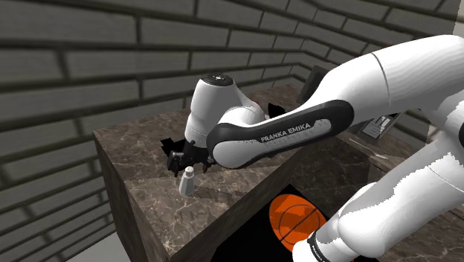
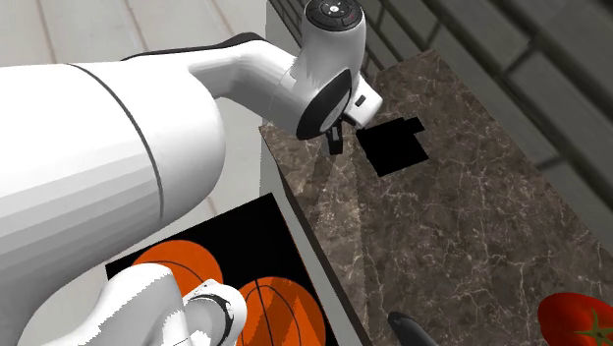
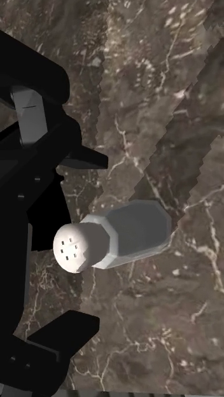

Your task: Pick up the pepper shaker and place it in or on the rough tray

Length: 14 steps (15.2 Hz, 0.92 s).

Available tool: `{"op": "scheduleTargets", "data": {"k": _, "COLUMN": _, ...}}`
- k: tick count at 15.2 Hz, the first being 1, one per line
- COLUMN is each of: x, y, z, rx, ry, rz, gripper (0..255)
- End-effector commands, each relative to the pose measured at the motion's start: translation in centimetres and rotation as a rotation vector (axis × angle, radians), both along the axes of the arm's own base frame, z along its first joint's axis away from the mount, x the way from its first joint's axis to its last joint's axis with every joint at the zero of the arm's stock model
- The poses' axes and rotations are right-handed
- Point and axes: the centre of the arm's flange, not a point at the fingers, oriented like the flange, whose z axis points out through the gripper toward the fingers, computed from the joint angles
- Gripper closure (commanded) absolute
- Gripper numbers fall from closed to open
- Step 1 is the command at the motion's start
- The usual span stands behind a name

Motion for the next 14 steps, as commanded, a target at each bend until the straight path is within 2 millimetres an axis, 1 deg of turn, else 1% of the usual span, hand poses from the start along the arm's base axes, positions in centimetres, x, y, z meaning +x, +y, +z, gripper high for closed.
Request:
{"op": "scheduleTargets", "data": {"k": 1, "x": 0.03, "y": 0.1, "z": -1.1, "rx": 0.0, "ry": -0.001, "rz": 0.0, "gripper": 0}}
{"op": "scheduleTargets", "data": {"k": 3, "x": 0.11, "y": 0.12, "z": -1.93, "rx": 0.0, "ry": -0.001, "rz": 0.0, "gripper": 0}}
{"op": "scheduleTargets", "data": {"k": 10, "x": 0.1, "y": 0.11, "z": -1.93, "rx": 0.0, "ry": 0.0, "rz": 0.0, "gripper": 0}}
{"op": "scheduleTargets", "data": {"k": 11, "x": 0.1, "y": 0.11, "z": -1.93, "rx": 0.0, "ry": 0.0, "rz": 0.0, "gripper": 255}}
{"op": "scheduleTargets", "data": {"k": 14, "x": 0.1, "y": 0.12, "z": -1.92, "rx": 0.0, "ry": 0.0, "rz": 0.0, "gripper": 255}}
